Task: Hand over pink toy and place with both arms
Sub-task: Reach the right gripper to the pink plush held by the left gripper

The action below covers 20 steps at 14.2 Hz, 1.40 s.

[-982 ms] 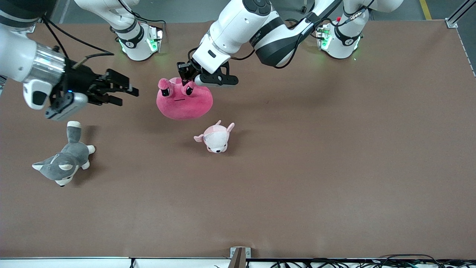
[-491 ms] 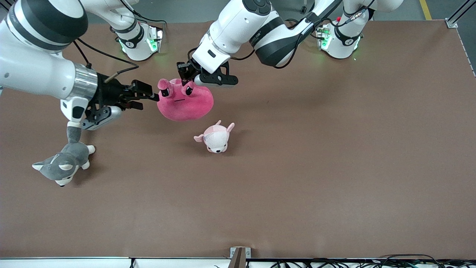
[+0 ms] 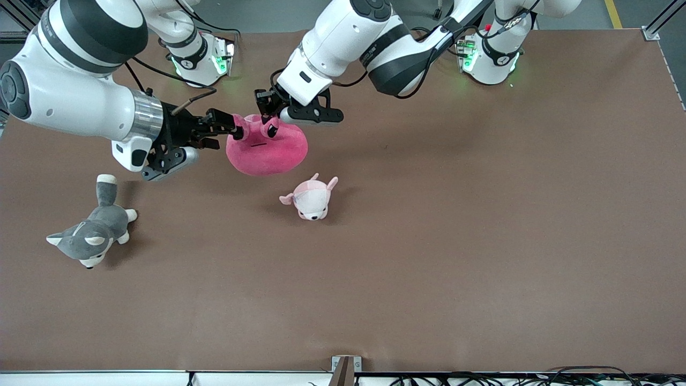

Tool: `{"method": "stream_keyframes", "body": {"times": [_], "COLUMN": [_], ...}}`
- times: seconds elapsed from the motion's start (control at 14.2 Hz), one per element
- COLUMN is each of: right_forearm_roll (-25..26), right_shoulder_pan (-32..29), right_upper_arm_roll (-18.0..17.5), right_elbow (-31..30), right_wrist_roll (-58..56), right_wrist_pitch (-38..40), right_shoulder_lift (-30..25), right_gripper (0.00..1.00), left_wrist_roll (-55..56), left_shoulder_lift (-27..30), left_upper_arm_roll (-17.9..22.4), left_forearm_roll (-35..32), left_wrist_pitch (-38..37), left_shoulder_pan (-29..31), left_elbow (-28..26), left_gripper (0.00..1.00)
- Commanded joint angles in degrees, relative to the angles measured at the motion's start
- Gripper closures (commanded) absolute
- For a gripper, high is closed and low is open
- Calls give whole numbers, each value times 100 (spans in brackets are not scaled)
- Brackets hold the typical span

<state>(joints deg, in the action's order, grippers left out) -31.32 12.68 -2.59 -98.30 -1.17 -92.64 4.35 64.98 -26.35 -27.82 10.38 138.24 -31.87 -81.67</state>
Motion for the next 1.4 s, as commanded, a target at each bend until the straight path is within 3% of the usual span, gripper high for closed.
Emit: {"method": "stream_keyframes", "body": {"times": [0.0, 0.63, 0.7, 0.91, 1.33], "right_forearm_roll": [38, 196, 196, 205, 214], "right_shoulder_pan": [41, 200, 217, 340, 367], "right_upper_arm_roll": [39, 22, 22, 22, 22], "right_elbow": [-216, -224, -224, -233, -233], "right_wrist_roll": [65, 47, 47, 56, 47], "right_wrist_pitch": [185, -51, -96, -87, -96], "right_shoulder_lift": [-337, -294, -285, -268, -180], "right_gripper": [22, 22, 23, 40, 41], "left_wrist_roll": [6, -20, -29, -29, -29], "left_shoulder_lift": [-72, -116, -116, -107, -90], "left_upper_arm_roll": [58, 58, 58, 58, 58], "left_forearm_roll": [-89, -106, -98, -106, -142], "left_wrist_pitch": [19, 27, 27, 19, 19], "left_shoulder_pan": [-83, -83, -83, -83, -74], "left_elbow": [160, 160, 160, 160, 160], "left_gripper": [100, 100, 100, 100, 100]}}
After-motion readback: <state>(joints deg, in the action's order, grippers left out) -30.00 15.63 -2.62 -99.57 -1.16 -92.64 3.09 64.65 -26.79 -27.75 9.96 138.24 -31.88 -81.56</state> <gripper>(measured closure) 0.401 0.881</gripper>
